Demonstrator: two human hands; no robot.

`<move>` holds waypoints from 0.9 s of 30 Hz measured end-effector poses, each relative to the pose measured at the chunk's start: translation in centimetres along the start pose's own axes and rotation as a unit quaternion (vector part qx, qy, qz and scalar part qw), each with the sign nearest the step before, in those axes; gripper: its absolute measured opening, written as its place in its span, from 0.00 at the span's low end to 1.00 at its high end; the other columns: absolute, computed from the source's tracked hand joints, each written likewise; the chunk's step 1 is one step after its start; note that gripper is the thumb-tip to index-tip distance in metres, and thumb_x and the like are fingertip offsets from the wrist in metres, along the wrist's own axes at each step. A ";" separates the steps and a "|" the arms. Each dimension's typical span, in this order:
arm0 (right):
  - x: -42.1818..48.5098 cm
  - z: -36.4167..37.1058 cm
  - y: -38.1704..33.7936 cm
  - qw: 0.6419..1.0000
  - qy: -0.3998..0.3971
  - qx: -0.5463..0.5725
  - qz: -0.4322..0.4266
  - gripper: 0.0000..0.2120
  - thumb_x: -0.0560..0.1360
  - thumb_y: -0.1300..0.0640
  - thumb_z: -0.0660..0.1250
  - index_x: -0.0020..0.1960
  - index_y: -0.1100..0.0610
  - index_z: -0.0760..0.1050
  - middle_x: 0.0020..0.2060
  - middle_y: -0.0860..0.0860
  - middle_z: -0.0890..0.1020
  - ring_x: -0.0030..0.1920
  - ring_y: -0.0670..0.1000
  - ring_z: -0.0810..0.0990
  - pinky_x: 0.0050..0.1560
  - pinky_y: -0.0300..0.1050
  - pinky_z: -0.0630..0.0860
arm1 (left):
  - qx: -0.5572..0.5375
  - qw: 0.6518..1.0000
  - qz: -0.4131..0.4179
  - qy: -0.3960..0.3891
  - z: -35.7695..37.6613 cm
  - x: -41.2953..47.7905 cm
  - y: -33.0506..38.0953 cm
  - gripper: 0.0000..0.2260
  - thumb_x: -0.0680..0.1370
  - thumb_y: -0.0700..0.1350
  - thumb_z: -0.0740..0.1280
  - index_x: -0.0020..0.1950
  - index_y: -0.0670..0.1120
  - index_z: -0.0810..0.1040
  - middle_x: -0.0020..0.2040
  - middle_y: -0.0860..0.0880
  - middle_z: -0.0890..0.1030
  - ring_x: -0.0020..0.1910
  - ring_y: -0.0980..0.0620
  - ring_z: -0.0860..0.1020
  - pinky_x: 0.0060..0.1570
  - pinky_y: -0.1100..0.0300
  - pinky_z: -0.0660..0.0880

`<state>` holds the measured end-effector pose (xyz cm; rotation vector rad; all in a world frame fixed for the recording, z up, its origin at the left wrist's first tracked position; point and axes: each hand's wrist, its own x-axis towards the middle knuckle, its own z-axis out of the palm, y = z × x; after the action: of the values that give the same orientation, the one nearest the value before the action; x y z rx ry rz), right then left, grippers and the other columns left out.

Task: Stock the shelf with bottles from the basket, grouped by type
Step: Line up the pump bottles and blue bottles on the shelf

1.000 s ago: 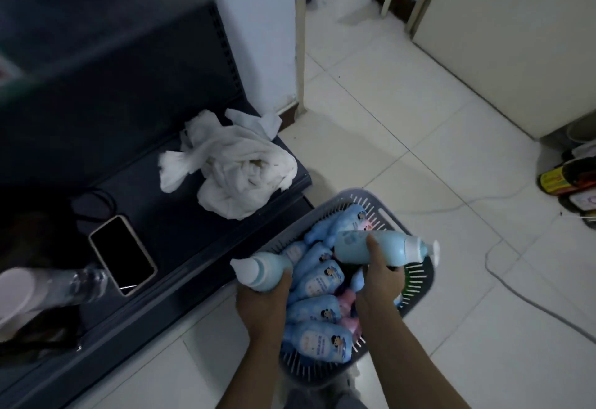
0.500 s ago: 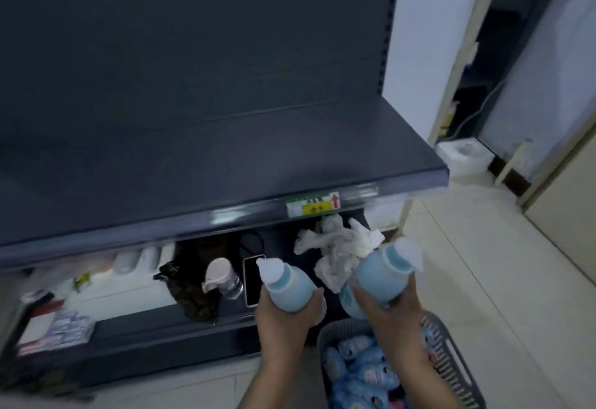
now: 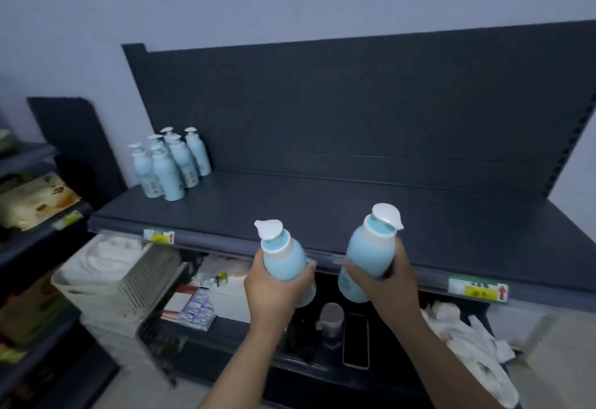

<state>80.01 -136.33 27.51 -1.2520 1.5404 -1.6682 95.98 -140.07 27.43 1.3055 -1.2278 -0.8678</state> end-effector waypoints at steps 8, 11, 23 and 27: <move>3.0 14.5 -2.2 0.999 -0.041 0.018 -0.008 0.22 0.61 0.57 0.79 0.48 0.46 0.72 0.43 0.45 0.82 0.43 0.47 0.80 0.41 0.40 0.75 | -0.001 1.000 0.010 0.024 -11.1 9.8 -1.0 0.20 0.62 0.46 0.79 0.49 0.51 0.75 0.41 0.55 0.80 0.40 0.59 0.79 0.35 0.68 0.72; 4.5 19.3 -2.6 0.998 -0.063 0.024 -0.009 0.21 0.63 0.62 0.78 0.48 0.46 0.72 0.44 0.45 0.81 0.45 0.46 0.80 0.42 0.41 0.74 | 0.012 0.999 0.012 0.052 -14.1 13.4 -1.7 0.19 0.61 0.47 0.79 0.45 0.52 0.74 0.39 0.54 0.80 0.40 0.56 0.79 0.36 0.66 0.72; 11.8 33.0 -1.0 0.981 -0.181 0.063 0.025 0.22 0.65 0.60 0.77 0.52 0.45 0.71 0.47 0.47 0.81 0.47 0.49 0.80 0.41 0.41 0.76 | 0.058 0.988 0.007 0.145 -20.1 25.9 -4.1 0.21 0.62 0.48 0.79 0.49 0.50 0.74 0.42 0.55 0.79 0.43 0.52 0.78 0.42 0.60 0.72; 13.7 37.3 -0.5 0.980 -0.190 0.058 0.027 0.25 0.64 0.58 0.77 0.55 0.46 0.70 0.49 0.45 0.80 0.49 0.48 0.79 0.43 0.41 0.76 | 0.073 0.985 0.000 0.154 -21.7 29.4 -4.8 0.21 0.63 0.47 0.79 0.51 0.50 0.74 0.41 0.56 0.78 0.43 0.53 0.77 0.43 0.62 0.69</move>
<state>107.35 -165.15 28.44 -1.3604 1.2172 -1.3655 123.51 -164.36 30.51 1.4942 -1.0603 -0.5562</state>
